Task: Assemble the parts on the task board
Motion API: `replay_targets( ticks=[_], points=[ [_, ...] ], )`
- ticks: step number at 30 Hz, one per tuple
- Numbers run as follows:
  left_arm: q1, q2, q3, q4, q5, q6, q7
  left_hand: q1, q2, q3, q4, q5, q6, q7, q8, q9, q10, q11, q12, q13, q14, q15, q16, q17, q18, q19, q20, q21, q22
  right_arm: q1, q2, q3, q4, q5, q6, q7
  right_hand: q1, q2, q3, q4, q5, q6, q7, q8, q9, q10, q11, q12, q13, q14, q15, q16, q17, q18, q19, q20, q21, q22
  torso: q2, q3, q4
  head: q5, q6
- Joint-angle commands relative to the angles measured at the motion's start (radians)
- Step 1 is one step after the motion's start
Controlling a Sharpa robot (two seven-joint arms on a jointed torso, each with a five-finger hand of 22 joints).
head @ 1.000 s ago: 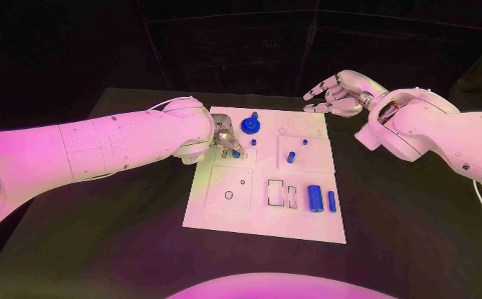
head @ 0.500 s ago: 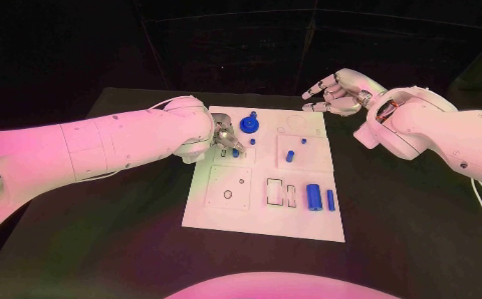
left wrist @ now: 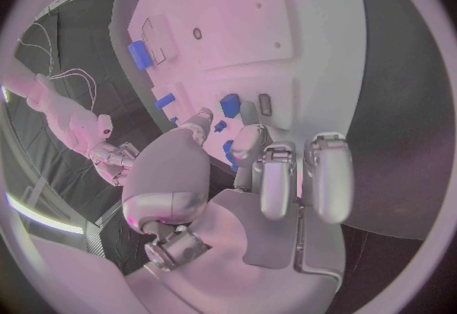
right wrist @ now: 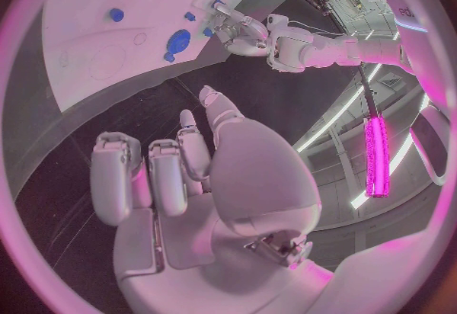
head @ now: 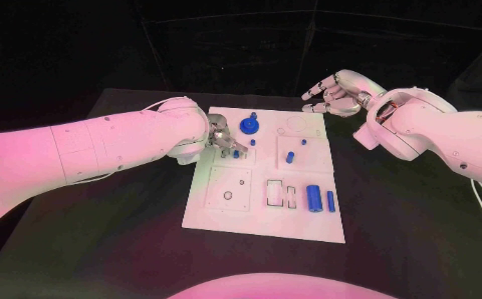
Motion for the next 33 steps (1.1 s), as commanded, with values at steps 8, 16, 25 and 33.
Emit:
replay_targets(
  ticks=[8,16,25,33],
  points=[
    [0.027,-0.028,0.077,0.020,0.088,0.032,0.043,0.118,0.055,-0.073,0.014,0.003,-0.087,0.046,-0.087,-0.059,-0.130,0.042,-0.180,-0.195,0.106,0.030,0.003,0.263,-0.006,0.013,0.022,-0.042,0.050,0.002,0.004,0.000,-0.010,-0.002,-0.001,0.013,-0.011,-0.002,0.001,0.007,0.002,-0.003,0.001,0.004,-0.001,-0.006,0.000,-0.006,-0.001,0.065,-0.007,-0.006,0.088,0.011,0.000,-0.004,-0.005,0.031,0.000,-0.0010,0.0030,-0.003,0.008],
    [0.057,0.000,0.106,-0.070,0.104,0.141,0.052,0.147,0.070,-0.111,0.022,0.003,-0.086,0.056,-0.115,-0.089,-0.144,0.051,-0.201,-0.225,0.106,0.039,0.003,0.263,0.000,0.003,0.032,-0.061,0.026,0.002,0.013,0.000,-0.020,0.000,0.002,0.016,-0.011,-0.002,0.001,0.007,0.002,-0.003,0.001,0.004,-0.001,-0.006,0.000,-0.006,-0.001,0.065,-0.007,-0.006,0.088,0.011,0.000,-0.004,-0.005,0.031,0.000,-0.0005,-0.0023,0.006,0.012],
    [0.067,0.079,0.107,-0.246,0.010,0.231,0.050,0.157,0.085,-0.123,0.027,0.003,-0.074,0.055,-0.117,-0.097,-0.138,0.050,-0.191,-0.218,0.106,0.039,0.003,0.263,-0.001,0.005,0.034,-0.058,0.031,0.002,0.018,0.000,-0.022,0.001,0.004,0.016,-0.010,-0.001,0.002,0.007,0.002,-0.003,0.001,0.004,-0.001,-0.005,-0.001,-0.005,0.000,0.065,-0.008,-0.006,0.088,0.011,0.000,-0.004,-0.005,0.031,0.002,0.0001,-0.0031,0.012,0.017],
    [0.059,0.134,0.087,-0.357,-0.033,0.256,0.056,0.165,0.099,-0.135,0.033,0.003,-0.058,0.051,-0.113,-0.102,-0.127,0.047,-0.176,-0.206,0.106,0.037,0.003,0.263,-0.002,0.007,0.034,-0.055,0.036,0.002,0.020,0.000,-0.021,0.001,0.000,0.019,-0.009,0.000,0.003,0.007,0.003,-0.004,0.001,0.005,-0.001,-0.006,-0.001,-0.006,-0.001,0.065,-0.008,-0.006,0.088,0.011,0.000,-0.004,-0.005,0.031,0.001,-0.0001,-0.0027,0.013,0.015]
  ],
)
